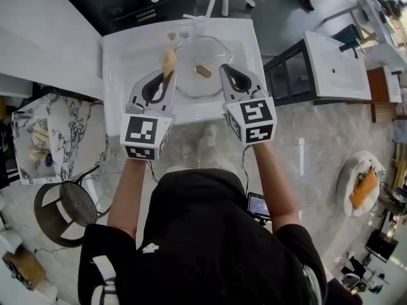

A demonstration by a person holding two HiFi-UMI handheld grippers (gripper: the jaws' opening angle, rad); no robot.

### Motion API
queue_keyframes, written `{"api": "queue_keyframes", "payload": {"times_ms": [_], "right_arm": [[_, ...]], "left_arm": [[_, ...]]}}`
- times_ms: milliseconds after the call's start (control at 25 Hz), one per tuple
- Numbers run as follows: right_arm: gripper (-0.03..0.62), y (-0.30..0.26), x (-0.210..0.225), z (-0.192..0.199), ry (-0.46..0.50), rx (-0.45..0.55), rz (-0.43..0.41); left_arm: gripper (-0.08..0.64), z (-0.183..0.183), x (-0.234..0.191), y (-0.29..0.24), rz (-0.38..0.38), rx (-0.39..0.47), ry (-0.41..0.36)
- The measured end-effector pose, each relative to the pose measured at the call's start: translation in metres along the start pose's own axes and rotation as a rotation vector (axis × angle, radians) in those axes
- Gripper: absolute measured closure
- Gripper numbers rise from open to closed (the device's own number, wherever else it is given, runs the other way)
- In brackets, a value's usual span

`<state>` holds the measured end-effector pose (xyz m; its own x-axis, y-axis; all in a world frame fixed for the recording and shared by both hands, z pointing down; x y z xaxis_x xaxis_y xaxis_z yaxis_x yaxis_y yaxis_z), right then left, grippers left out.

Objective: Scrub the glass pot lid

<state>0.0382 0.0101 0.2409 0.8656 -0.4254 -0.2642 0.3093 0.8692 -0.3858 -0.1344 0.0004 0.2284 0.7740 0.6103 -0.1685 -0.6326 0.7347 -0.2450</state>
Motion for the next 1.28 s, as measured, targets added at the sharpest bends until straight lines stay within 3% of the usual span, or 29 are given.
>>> {"api": "queue_keyframes", "payload": {"times_ms": [240,440,760,1280], "right_arm": [[0.594,-0.022,0.011,0.014,-0.009,-0.037,-0.023],[0.594,-0.047,0.020,0.022,-0.009,-0.059,-0.058],[0.594,-0.091,0.025,0.043,0.029,-0.117,-0.152],[0.594,-0.142,0.033,0.114,0.053,-0.274,-0.325]], "left_arm": [[0.541,0.007,-0.009,-0.024,0.003,-0.030,0.004],[0.541,0.015,-0.023,-0.045,-0.039,-0.040,-0.018],[0.541,0.040,-0.034,-0.085,-0.052,-0.129,-0.017],[0.541,0.095,-0.051,-0.128,-0.119,-0.254,0.078]]}}
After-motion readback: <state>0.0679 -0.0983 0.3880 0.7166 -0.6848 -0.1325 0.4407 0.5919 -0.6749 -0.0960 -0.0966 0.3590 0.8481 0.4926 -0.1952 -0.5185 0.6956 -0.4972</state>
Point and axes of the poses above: the fingertips, and each gripper's own axes: y backward along the fingers, x to its right, z out of its underside, the point moved 6 cm from there along y, backward along the fingers, and after that the axes turned 11 degrees about y, right-handed, at the moved point
